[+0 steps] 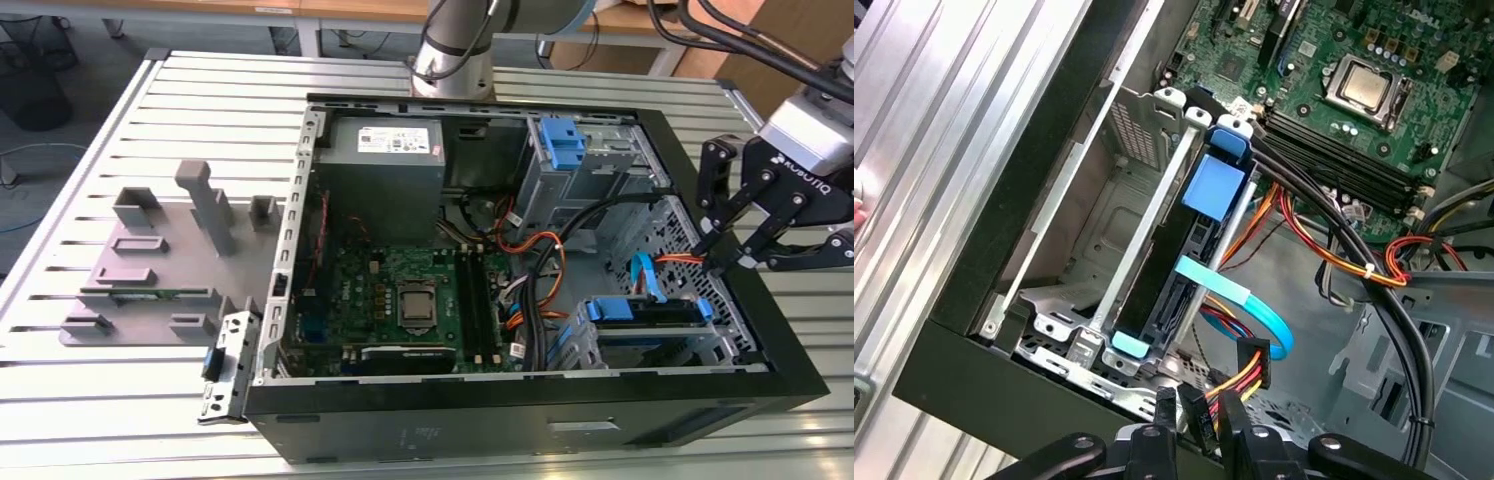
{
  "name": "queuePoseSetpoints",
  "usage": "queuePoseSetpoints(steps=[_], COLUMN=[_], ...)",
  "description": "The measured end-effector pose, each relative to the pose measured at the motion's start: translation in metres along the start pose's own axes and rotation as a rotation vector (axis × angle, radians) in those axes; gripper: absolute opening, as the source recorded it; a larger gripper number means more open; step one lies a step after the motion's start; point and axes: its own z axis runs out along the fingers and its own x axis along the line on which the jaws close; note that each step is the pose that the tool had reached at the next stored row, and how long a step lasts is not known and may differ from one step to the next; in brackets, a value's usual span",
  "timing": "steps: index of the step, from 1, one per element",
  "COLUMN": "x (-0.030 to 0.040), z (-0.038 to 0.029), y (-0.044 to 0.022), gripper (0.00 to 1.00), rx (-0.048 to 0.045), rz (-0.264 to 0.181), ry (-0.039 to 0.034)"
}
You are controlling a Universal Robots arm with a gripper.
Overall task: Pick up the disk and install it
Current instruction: 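Insert the second disk wire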
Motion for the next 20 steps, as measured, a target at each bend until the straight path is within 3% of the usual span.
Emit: queuePoseSetpoints(steps=[20], x=[-0.0082], z=[-0.0001], y=[-0.0044], gripper=[0.31], rx=[-0.0002], rz=[-0.043], ry=[0.0029])
